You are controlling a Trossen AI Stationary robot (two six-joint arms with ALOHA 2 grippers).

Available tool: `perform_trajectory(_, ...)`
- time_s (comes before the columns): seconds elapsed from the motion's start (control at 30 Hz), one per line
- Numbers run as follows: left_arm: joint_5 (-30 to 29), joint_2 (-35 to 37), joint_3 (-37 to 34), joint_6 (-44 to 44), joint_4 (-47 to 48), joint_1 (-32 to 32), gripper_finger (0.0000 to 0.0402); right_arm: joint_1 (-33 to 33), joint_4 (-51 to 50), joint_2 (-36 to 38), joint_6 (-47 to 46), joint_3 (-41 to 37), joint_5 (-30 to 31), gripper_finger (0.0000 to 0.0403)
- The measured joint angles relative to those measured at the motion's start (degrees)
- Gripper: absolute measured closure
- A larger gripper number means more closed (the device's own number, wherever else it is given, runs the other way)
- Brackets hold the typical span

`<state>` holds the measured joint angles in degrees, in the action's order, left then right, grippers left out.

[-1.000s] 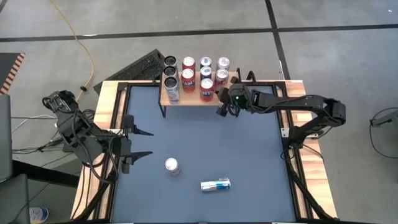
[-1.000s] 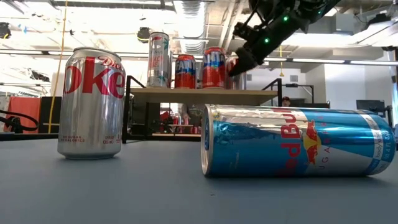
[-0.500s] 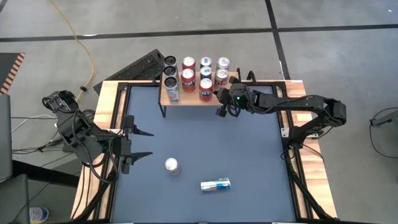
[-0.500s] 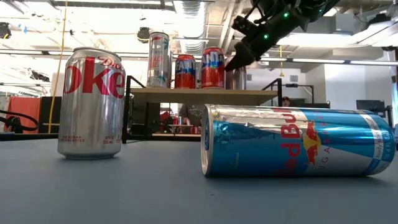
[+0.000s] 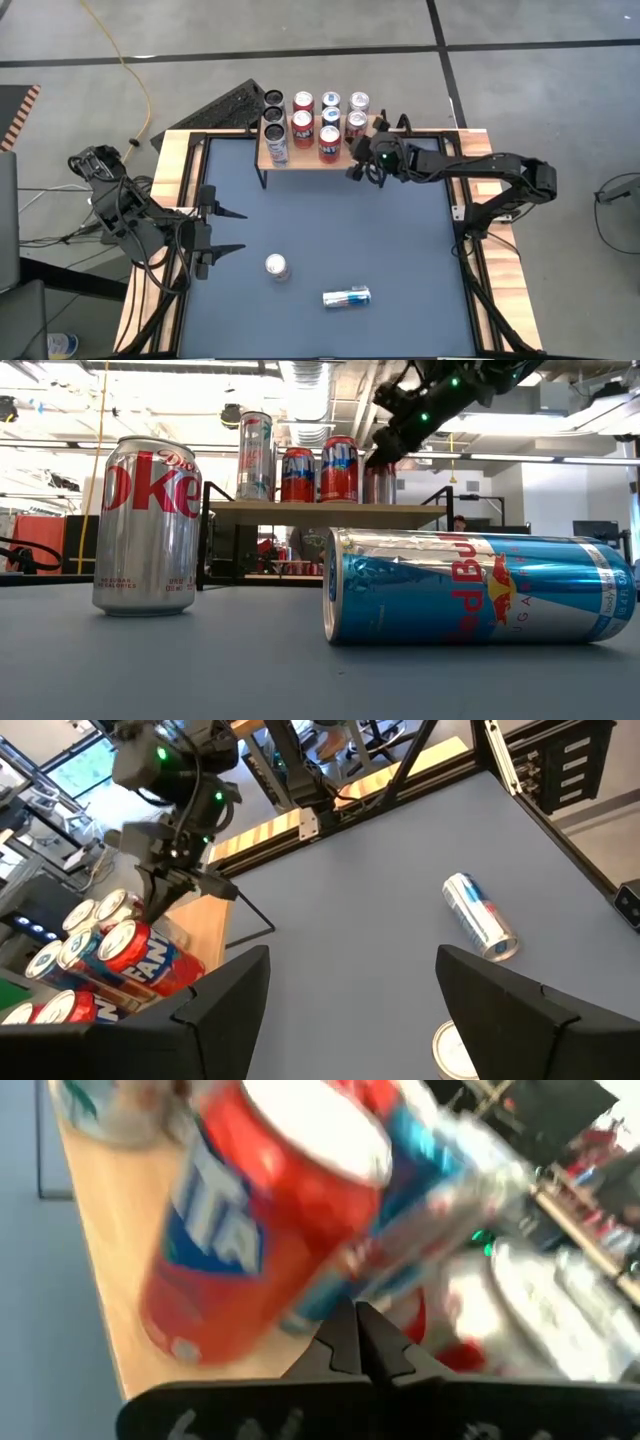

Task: Place canned beverage on shelf
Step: Adjust the orange soda can

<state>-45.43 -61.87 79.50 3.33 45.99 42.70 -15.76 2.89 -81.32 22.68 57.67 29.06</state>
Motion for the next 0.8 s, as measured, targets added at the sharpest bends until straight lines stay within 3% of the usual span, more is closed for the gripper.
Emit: perform_trajectory(0.8, 0.63, -0.02, 0.0, -1.25, 0.11, -0.04, 0.0127, -1.4, 0.98, -6.05, 1.83, 6.14, -5.55, 0.0403)
